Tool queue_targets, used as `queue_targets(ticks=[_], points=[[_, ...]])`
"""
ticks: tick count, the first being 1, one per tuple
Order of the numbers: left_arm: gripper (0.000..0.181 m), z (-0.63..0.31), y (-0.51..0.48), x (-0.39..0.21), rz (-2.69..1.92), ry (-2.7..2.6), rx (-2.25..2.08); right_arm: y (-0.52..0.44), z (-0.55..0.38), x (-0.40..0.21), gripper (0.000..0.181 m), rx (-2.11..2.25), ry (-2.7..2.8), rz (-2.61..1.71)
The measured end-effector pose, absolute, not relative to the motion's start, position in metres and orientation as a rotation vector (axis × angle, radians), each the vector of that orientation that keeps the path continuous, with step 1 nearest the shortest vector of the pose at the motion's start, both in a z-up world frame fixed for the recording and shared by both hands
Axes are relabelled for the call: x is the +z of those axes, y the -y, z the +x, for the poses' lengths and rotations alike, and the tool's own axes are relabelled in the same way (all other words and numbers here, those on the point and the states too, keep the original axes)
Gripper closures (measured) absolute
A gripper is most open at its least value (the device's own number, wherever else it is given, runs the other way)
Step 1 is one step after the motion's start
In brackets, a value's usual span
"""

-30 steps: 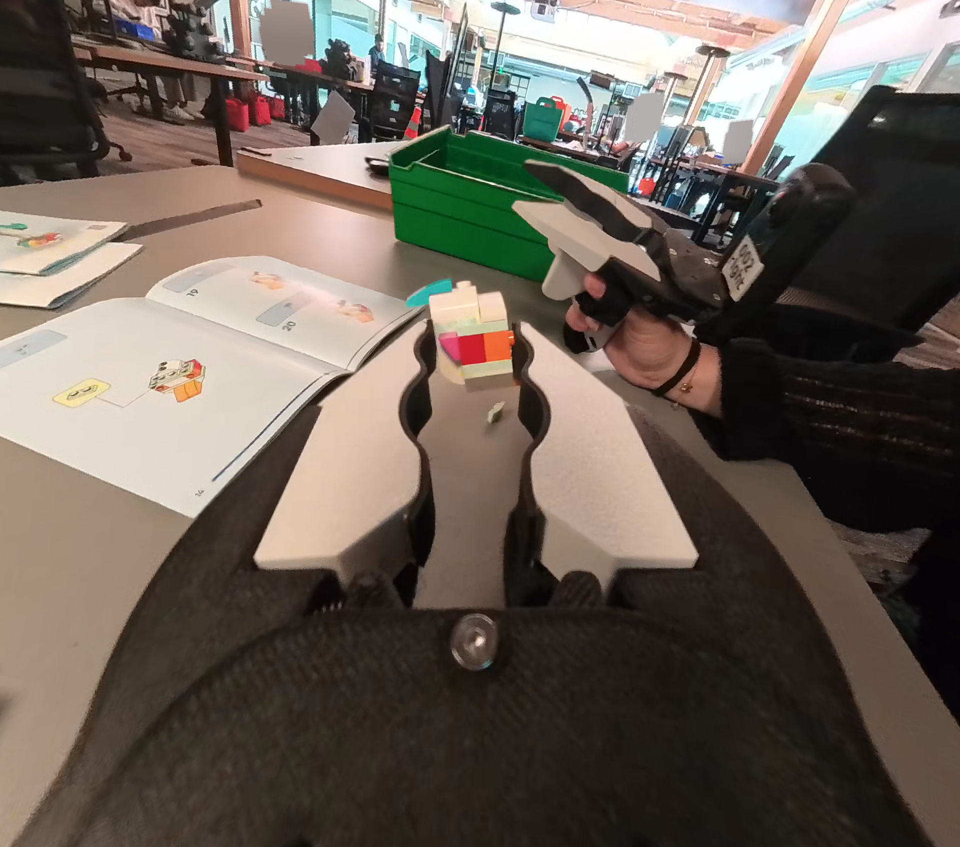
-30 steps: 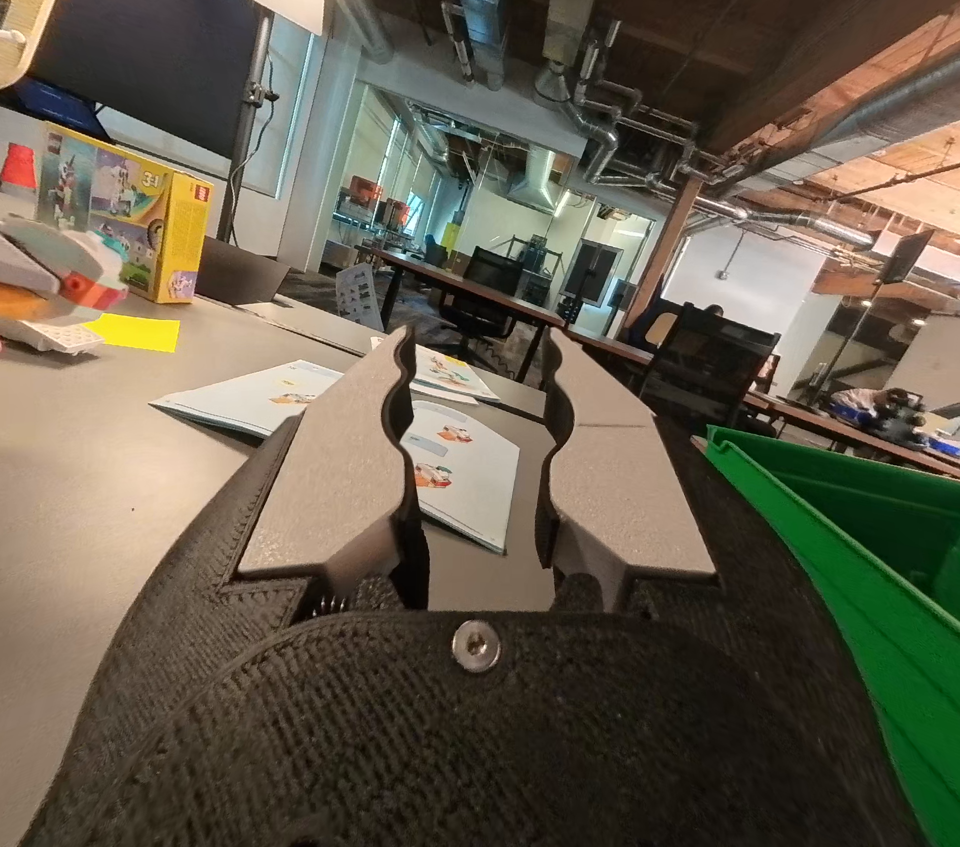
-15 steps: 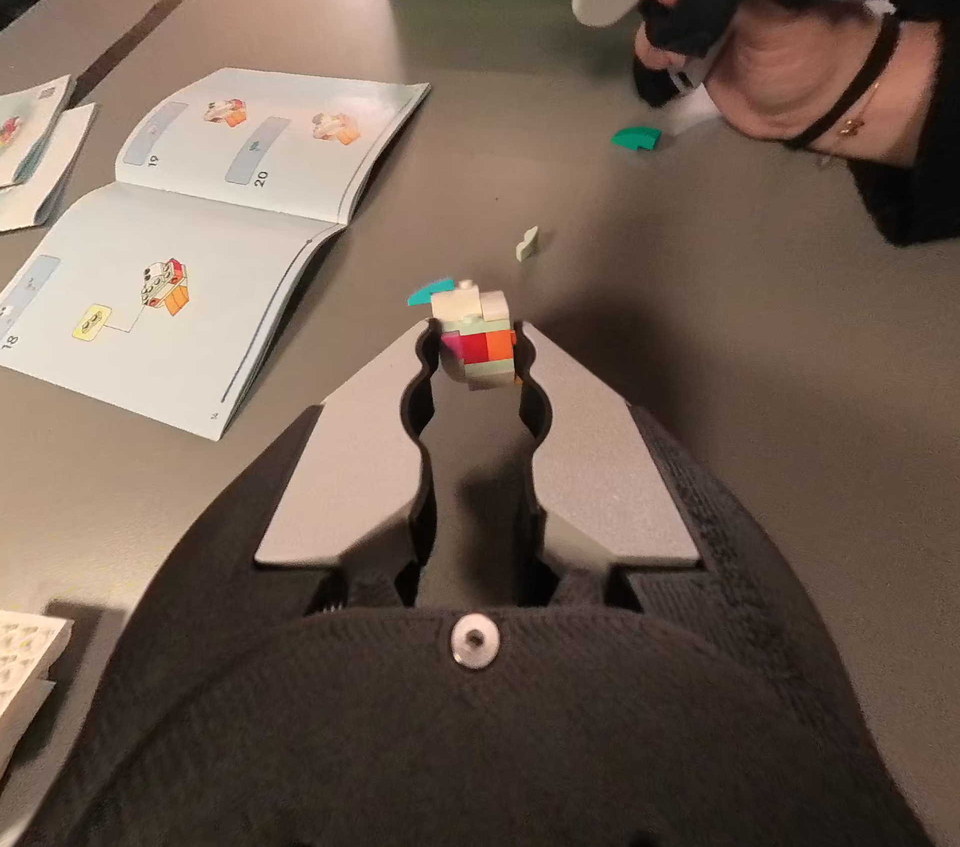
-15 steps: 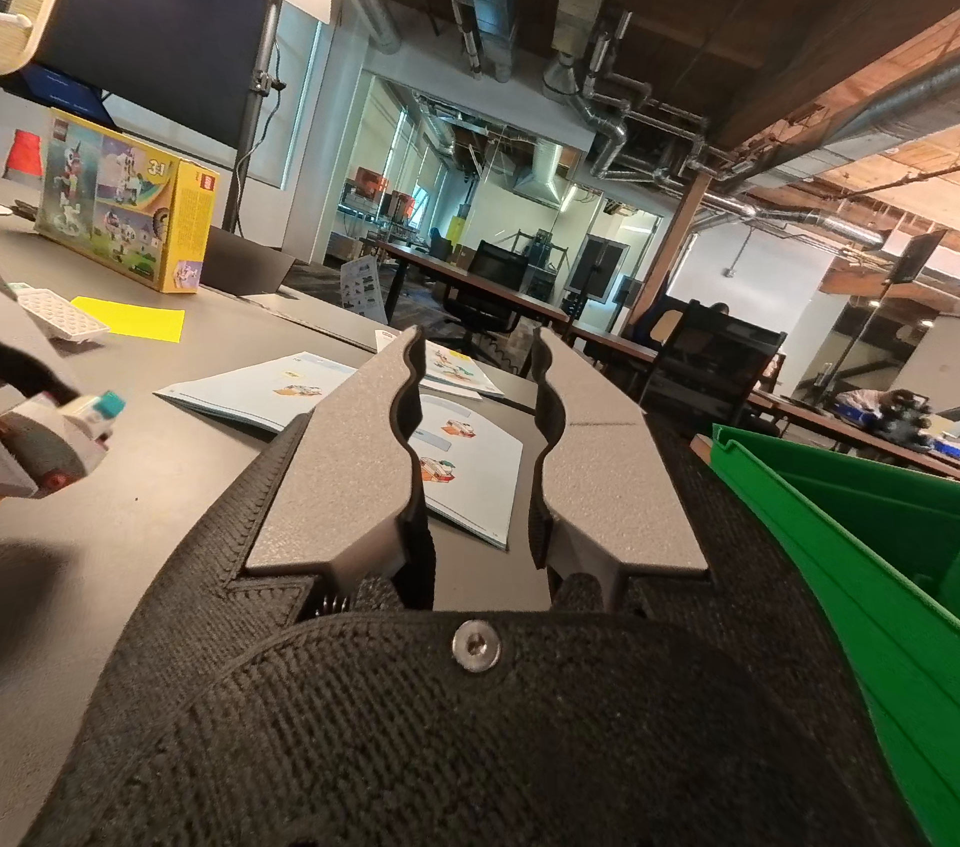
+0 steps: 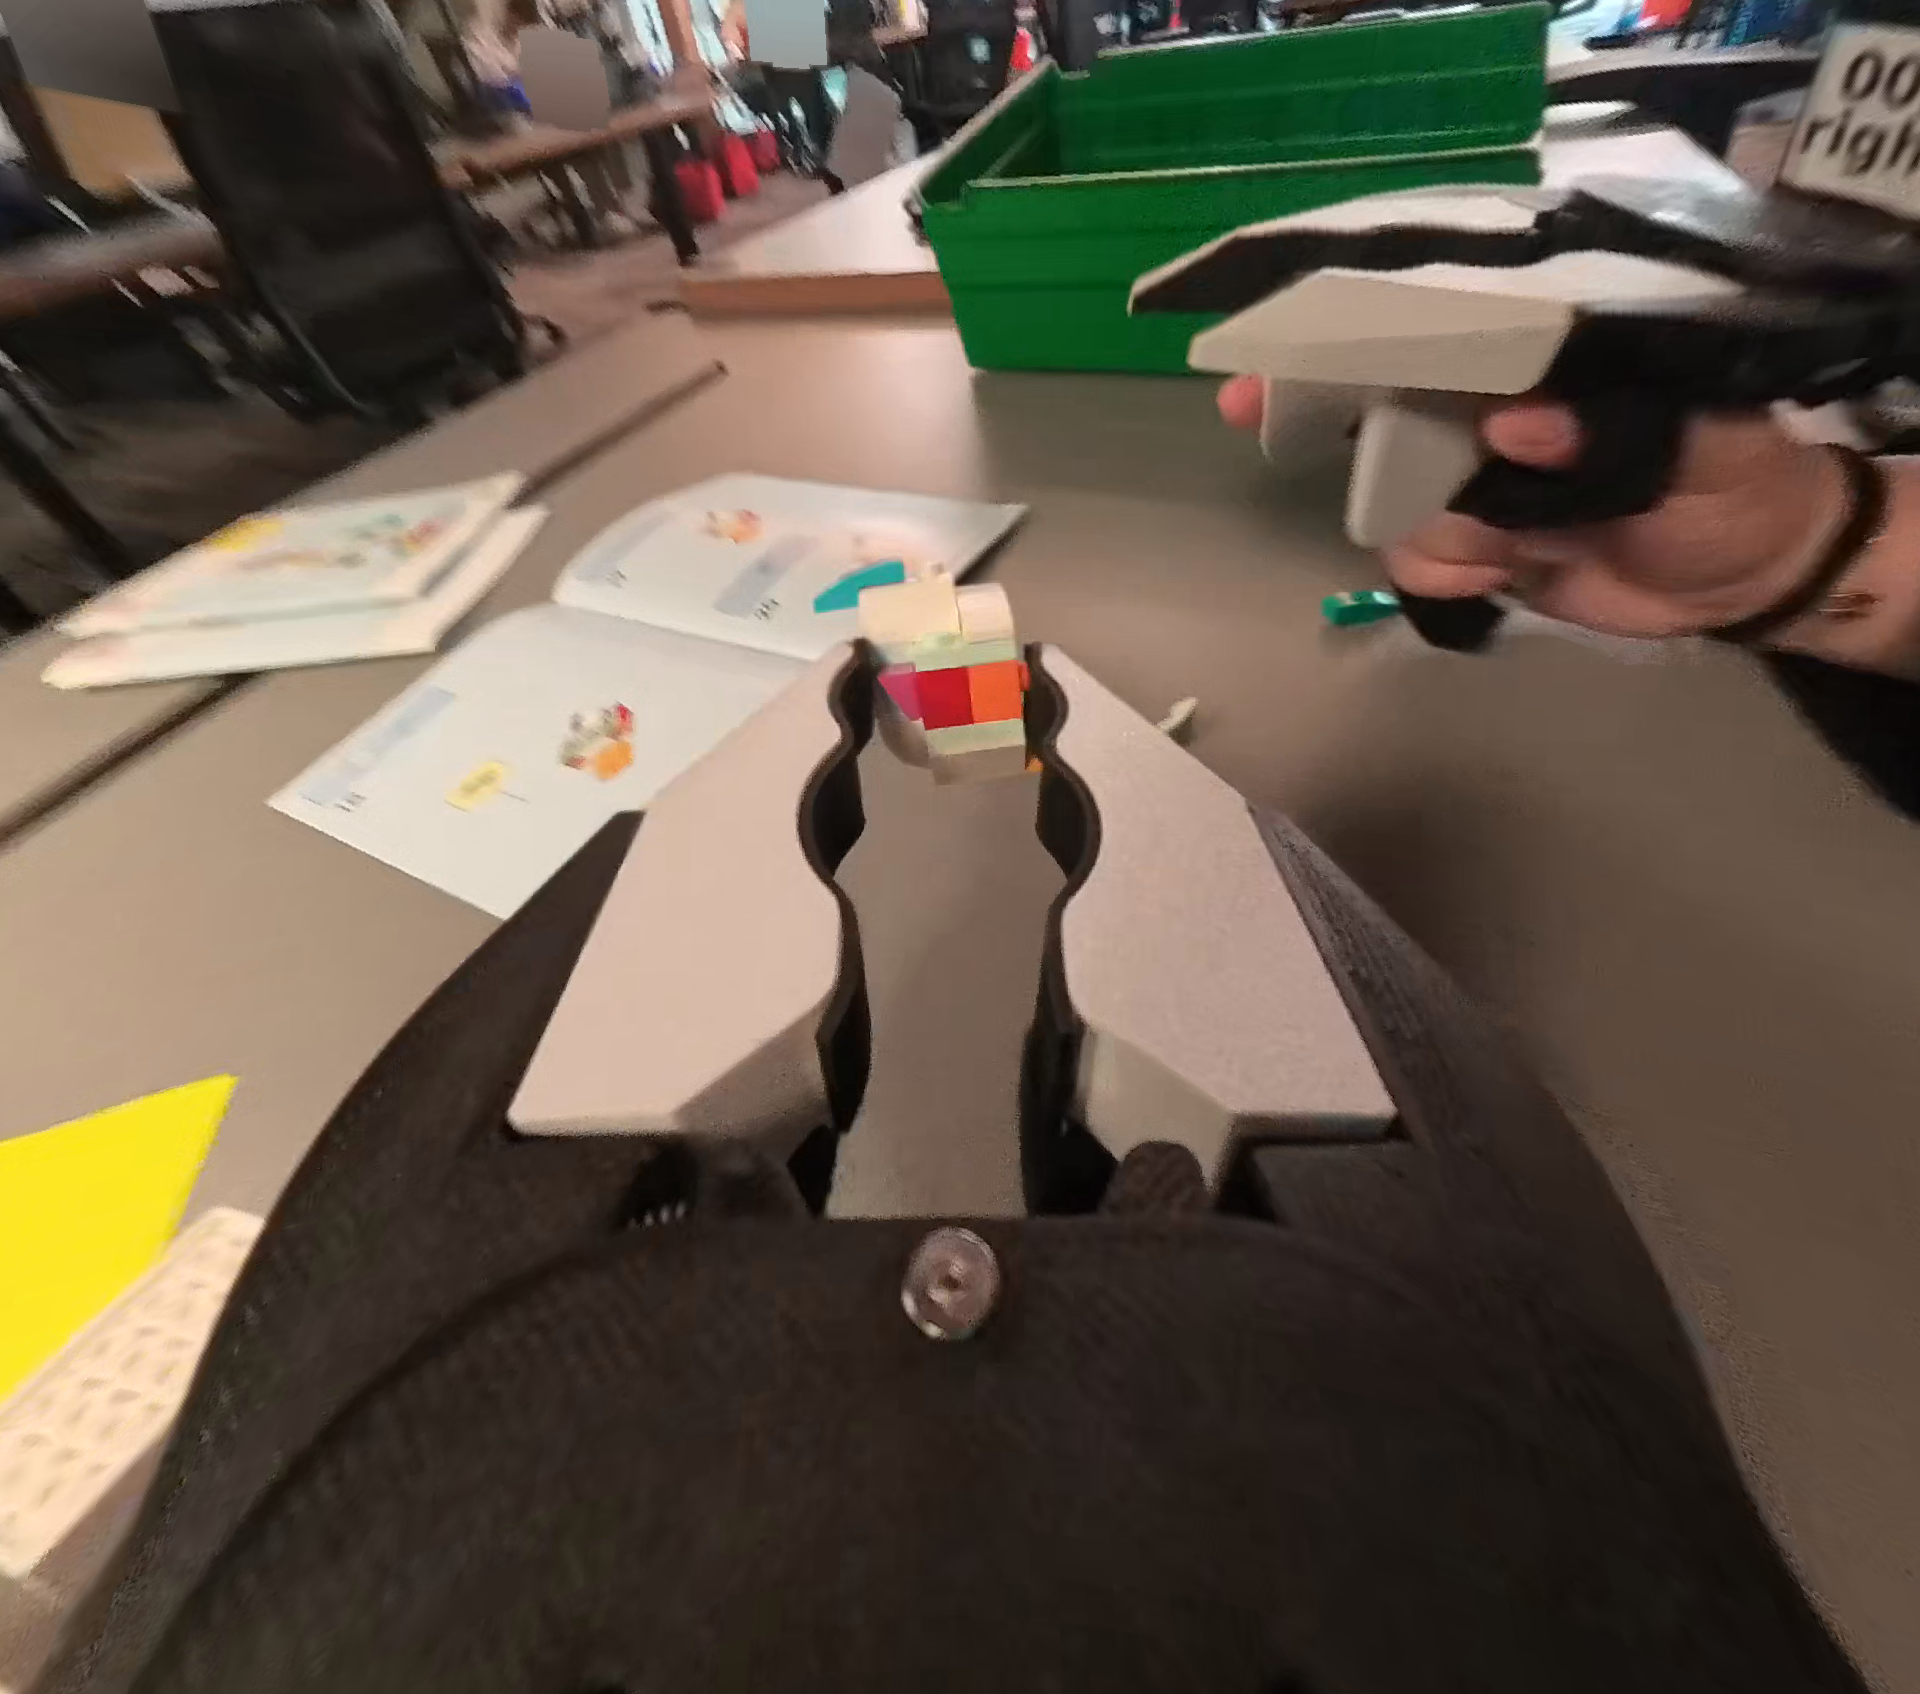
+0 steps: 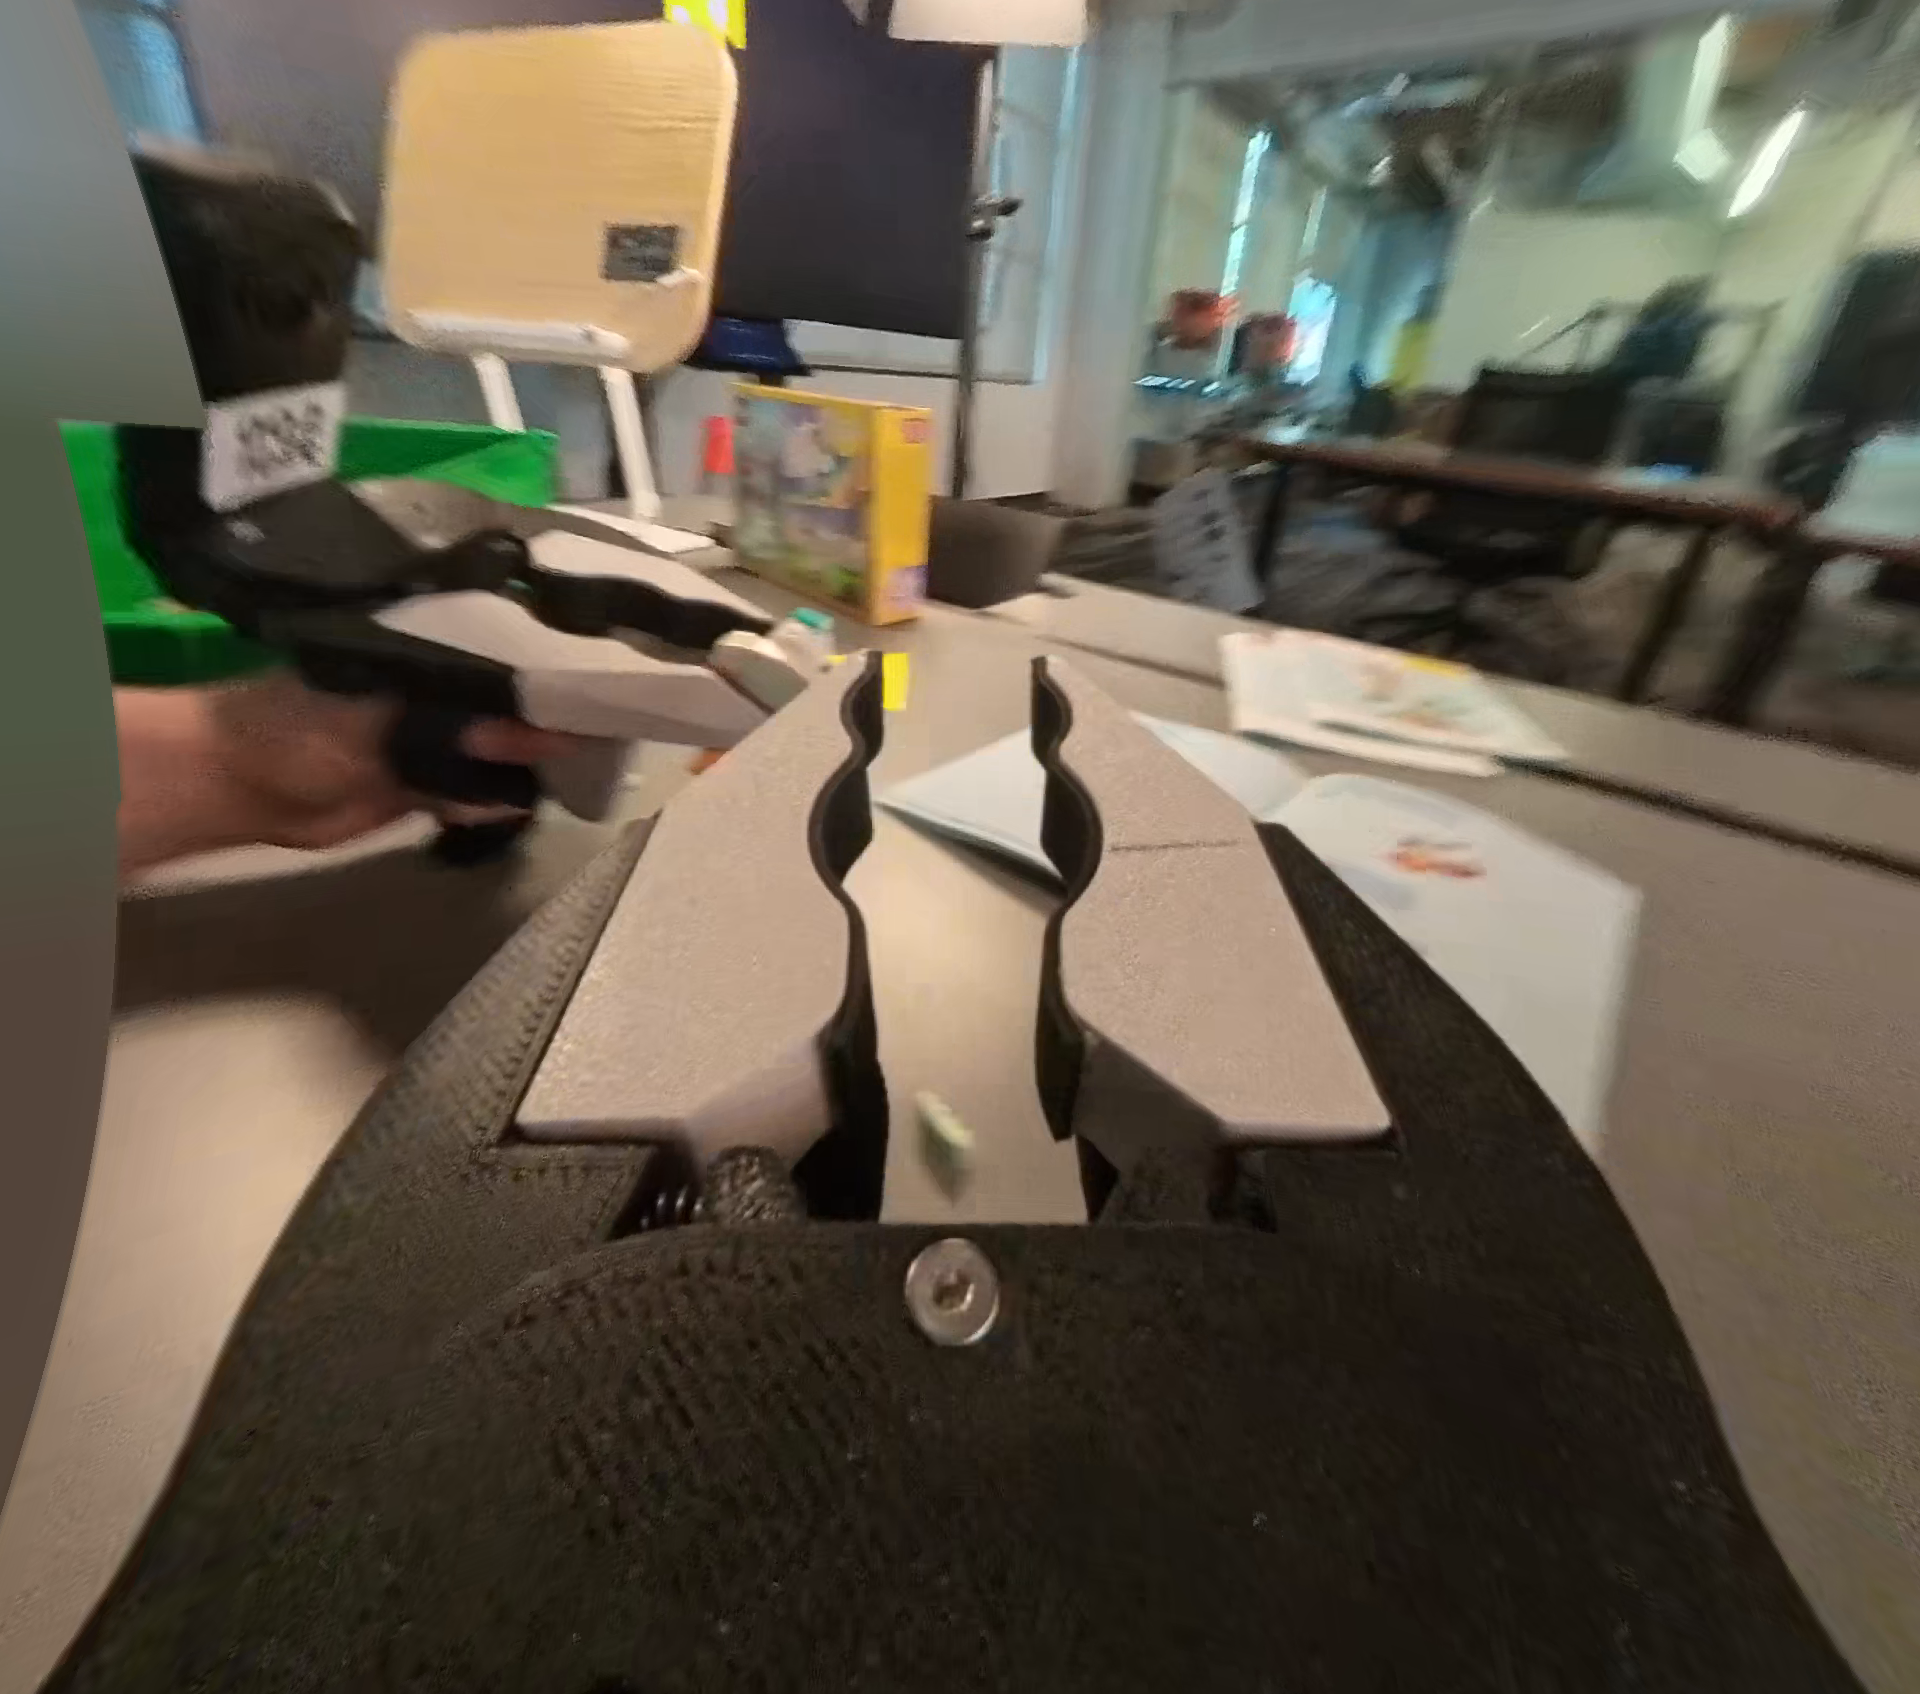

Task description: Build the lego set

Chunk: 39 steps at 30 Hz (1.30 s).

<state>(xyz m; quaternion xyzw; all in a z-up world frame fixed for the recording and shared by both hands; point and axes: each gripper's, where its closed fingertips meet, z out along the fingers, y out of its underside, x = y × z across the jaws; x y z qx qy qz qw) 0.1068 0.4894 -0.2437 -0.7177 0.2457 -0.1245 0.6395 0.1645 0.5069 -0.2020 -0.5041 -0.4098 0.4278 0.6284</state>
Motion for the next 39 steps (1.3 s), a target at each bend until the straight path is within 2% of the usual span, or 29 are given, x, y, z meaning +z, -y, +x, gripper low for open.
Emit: queue_targets(ticks=[6,9,13,19,23,27,32,39], points=[[0.154,0.116,-0.484,-0.229,-1.416,-0.746,0.063,-0.471,0.119,-0.216,0.141,1.275,1.025,-1.360],[0.153,0.122,-0.479,-0.225,-1.365,-0.800,0.143,-0.465,0.109,-0.223,0.138,1.282,1.064,-1.394],[0.154,0.124,-0.480,-0.230,-1.373,-0.837,0.179,-0.464,0.109,-0.227,0.146,1.283,1.072,-1.396],[0.153,0.129,-0.476,-0.232,-1.326,-0.920,0.267,-0.461,0.113,-0.231,0.149,1.299,1.132,-1.400],[0.151,0.130,-0.478,-0.240,-1.381,-0.924,0.225,-0.466,0.114,-0.238,0.149,1.225,1.160,-1.447],[0.135,0.126,-0.481,-0.255,-1.511,-0.901,0.112,-0.490,0.122,-0.249,0.149,1.087,1.090,-1.592],[0.129,0.114,-0.481,-0.264,-1.575,-0.906,0.072,-0.502,0.138,-0.294,0.148,0.793,1.227,-1.859],[0.133,0.094,-0.478,-0.227,-1.478,-0.695,-0.067,-0.500,0.136,-0.306,0.148,0.703,1.261,-1.878]])
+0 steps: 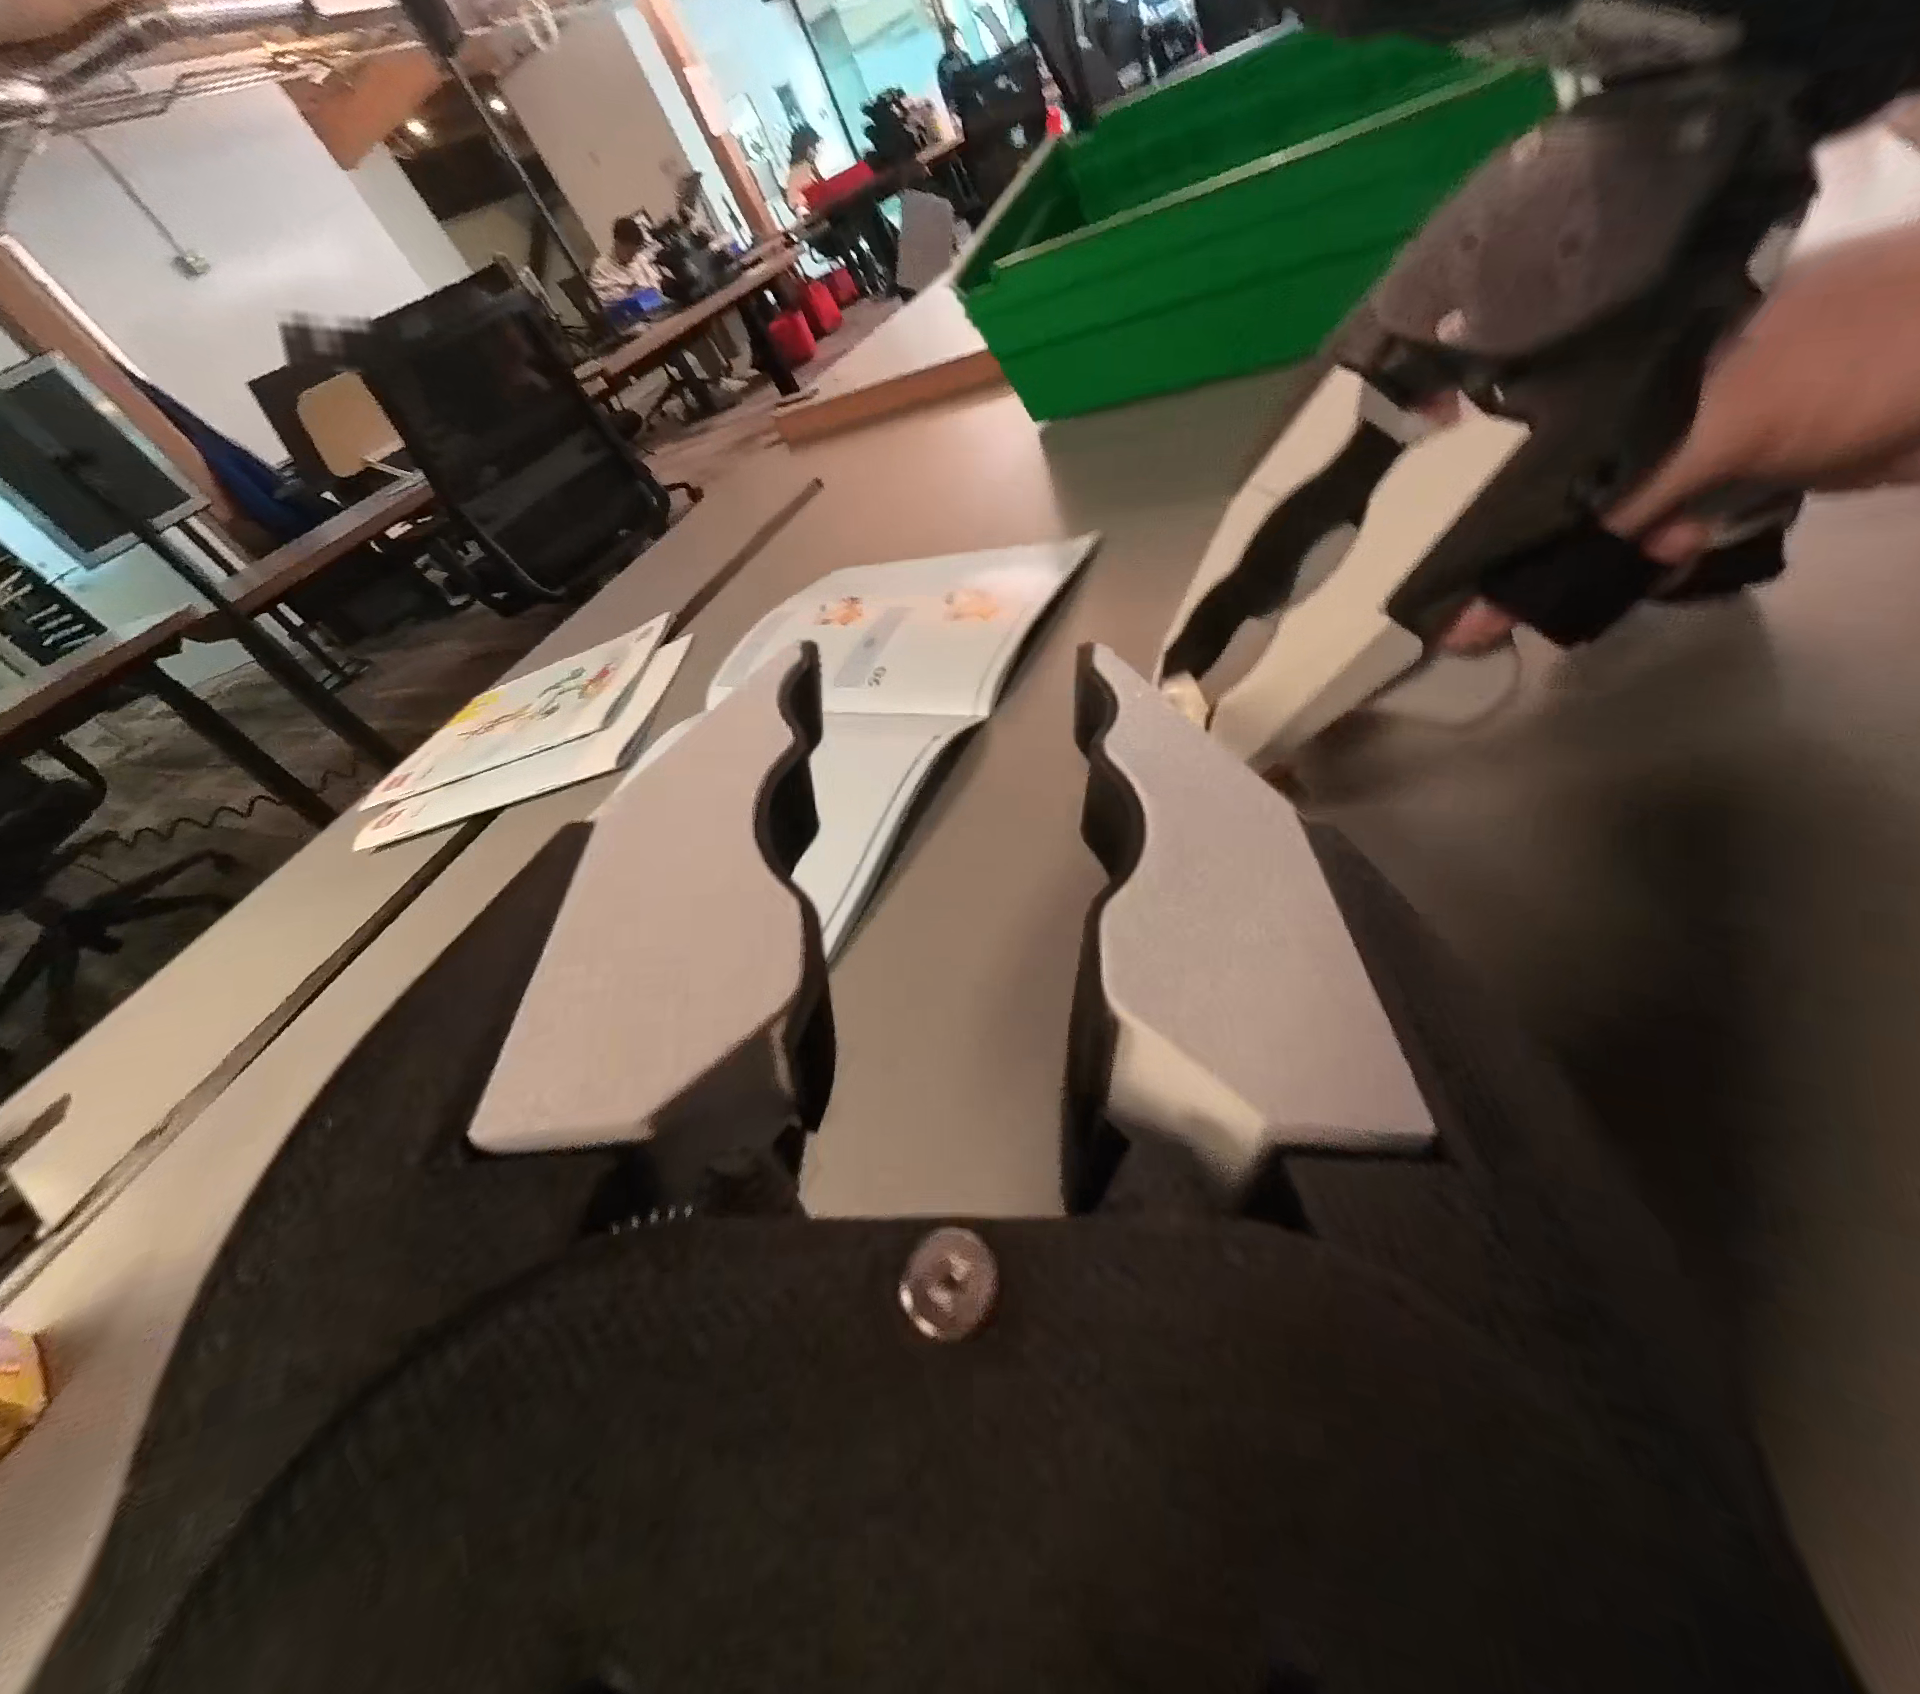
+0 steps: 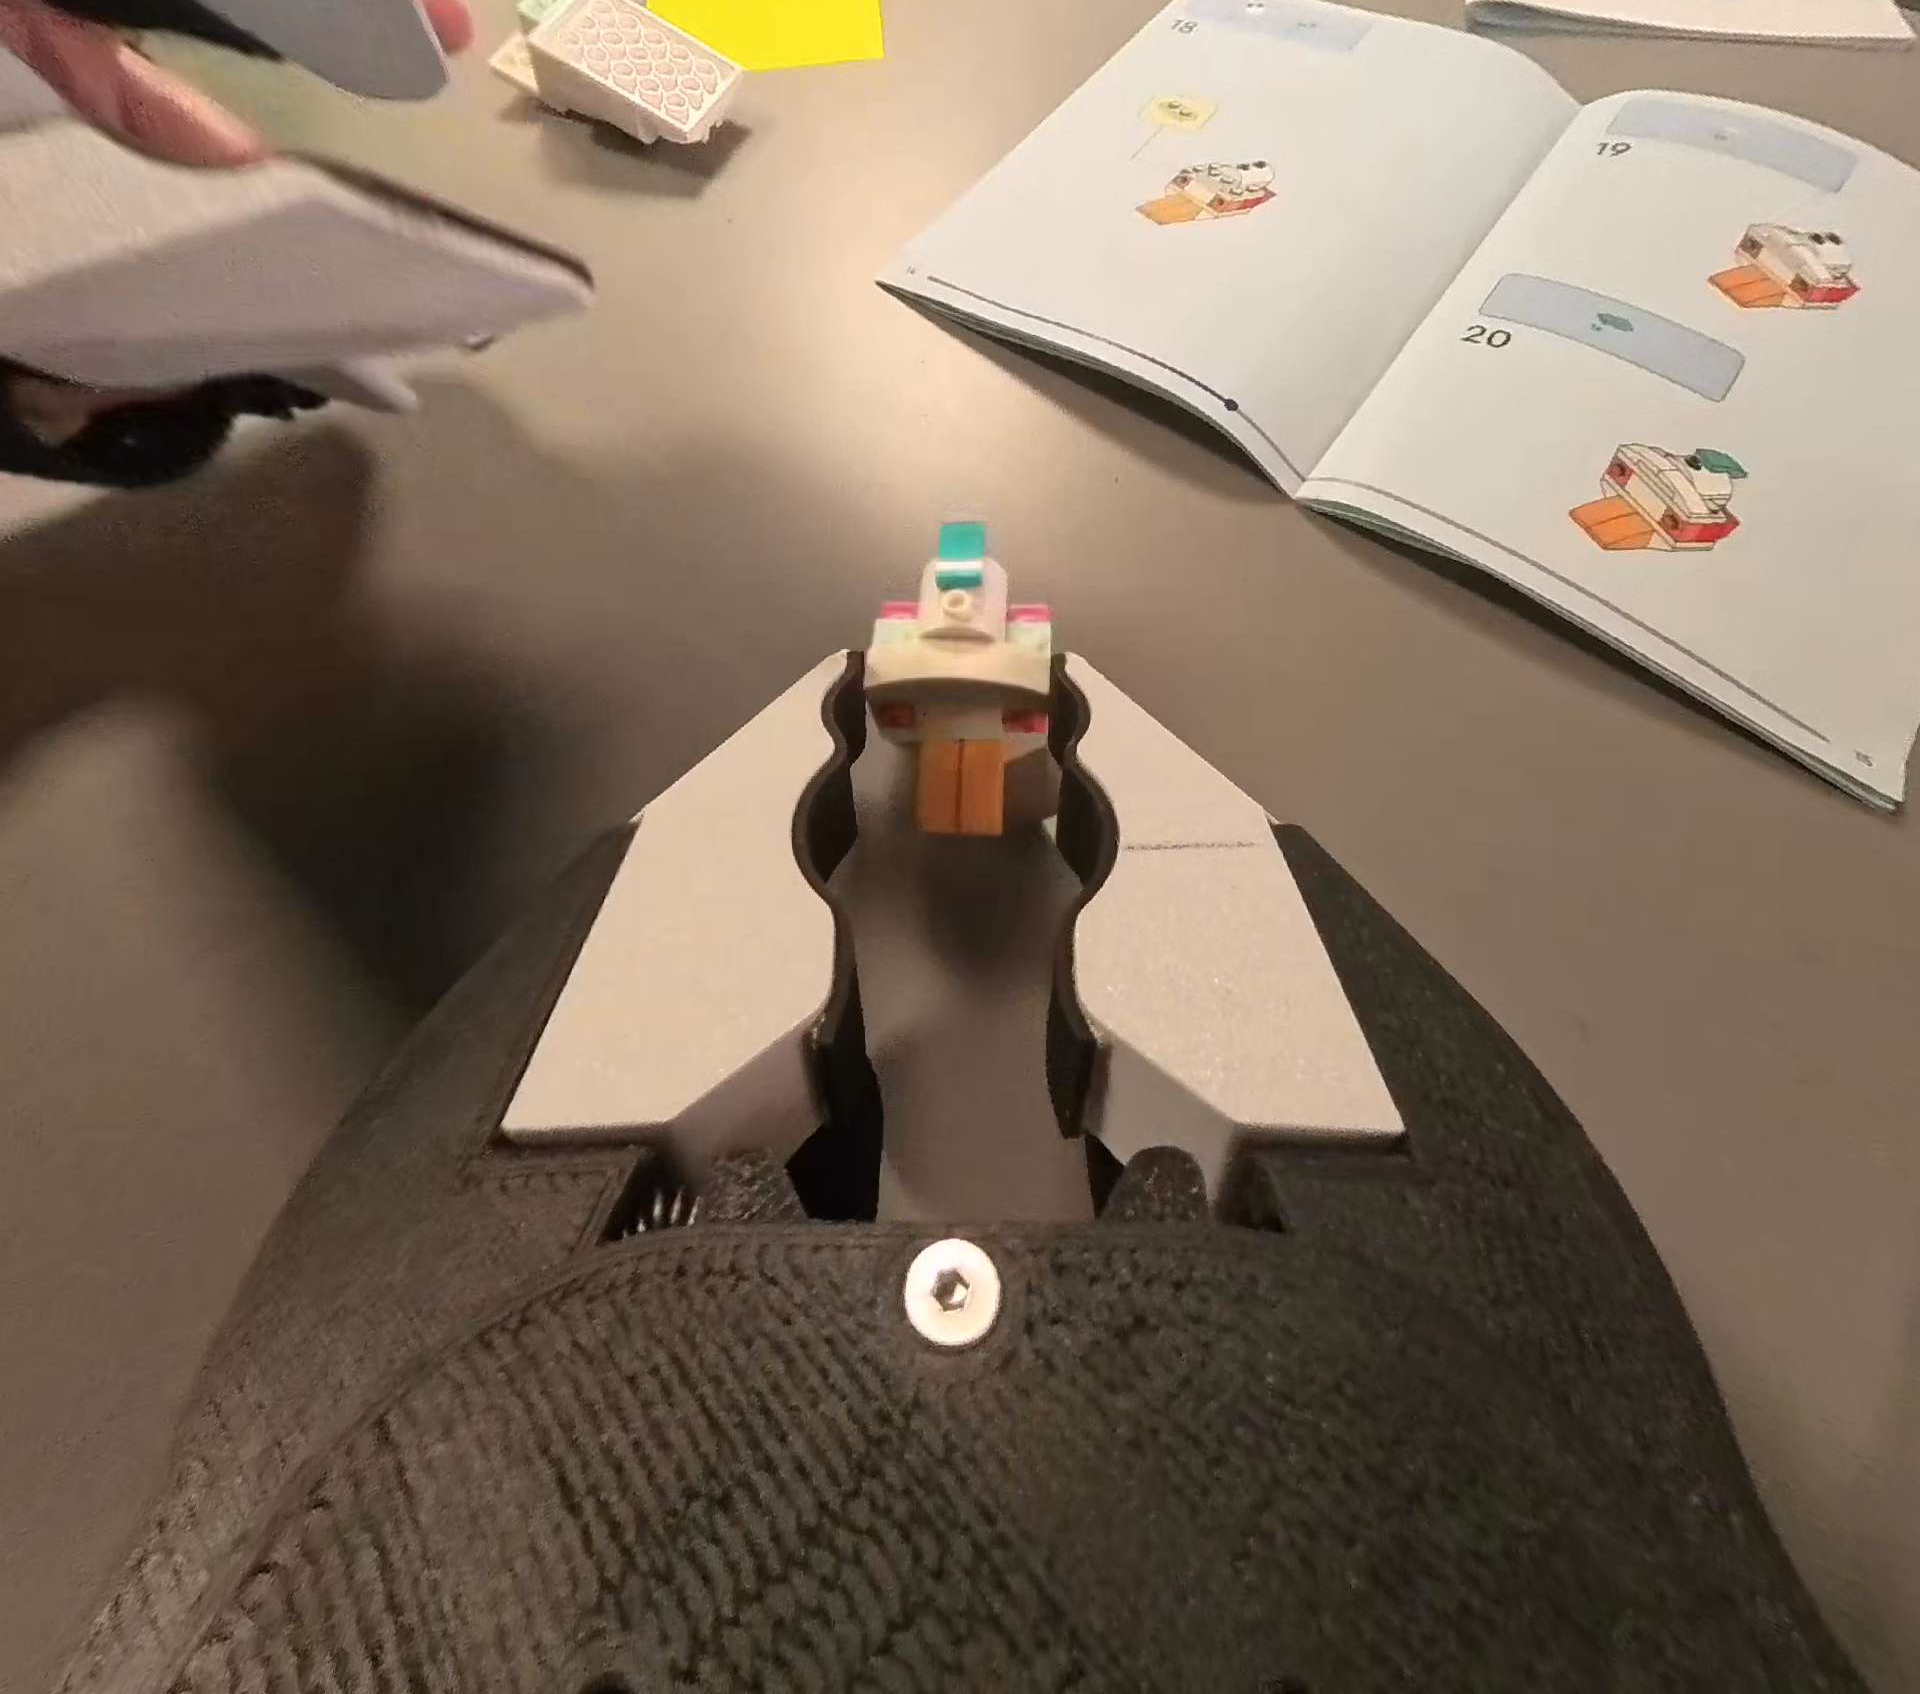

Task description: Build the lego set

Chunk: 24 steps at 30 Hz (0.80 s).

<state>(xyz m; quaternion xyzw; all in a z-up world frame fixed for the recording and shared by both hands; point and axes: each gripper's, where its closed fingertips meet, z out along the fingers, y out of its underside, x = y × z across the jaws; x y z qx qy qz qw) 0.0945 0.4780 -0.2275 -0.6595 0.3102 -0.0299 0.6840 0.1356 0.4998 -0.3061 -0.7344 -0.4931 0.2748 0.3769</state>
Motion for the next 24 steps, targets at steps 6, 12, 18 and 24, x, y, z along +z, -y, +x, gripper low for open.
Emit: queue_targets(ticks=[6,12,18,24], points=[[0.136,0.072,-0.482,-0.213,-1.454,-0.515,-0.125,-0.500,0.135,-0.310,0.144,0.663,1.280,-1.890],[0.136,0.059,-0.485,-0.207,-1.451,-0.415,-0.147,-0.497,0.140,-0.309,0.123,0.675,1.260,-1.903],[0.137,0.049,-0.487,-0.203,-1.449,-0.344,-0.150,-0.513,0.165,-0.277,0.115,0.594,1.129,-1.703],[0.140,0.045,-0.492,-0.207,-1.466,-0.325,-0.084,-0.565,0.215,-0.241,0.143,0.377,0.895,-1.571]])
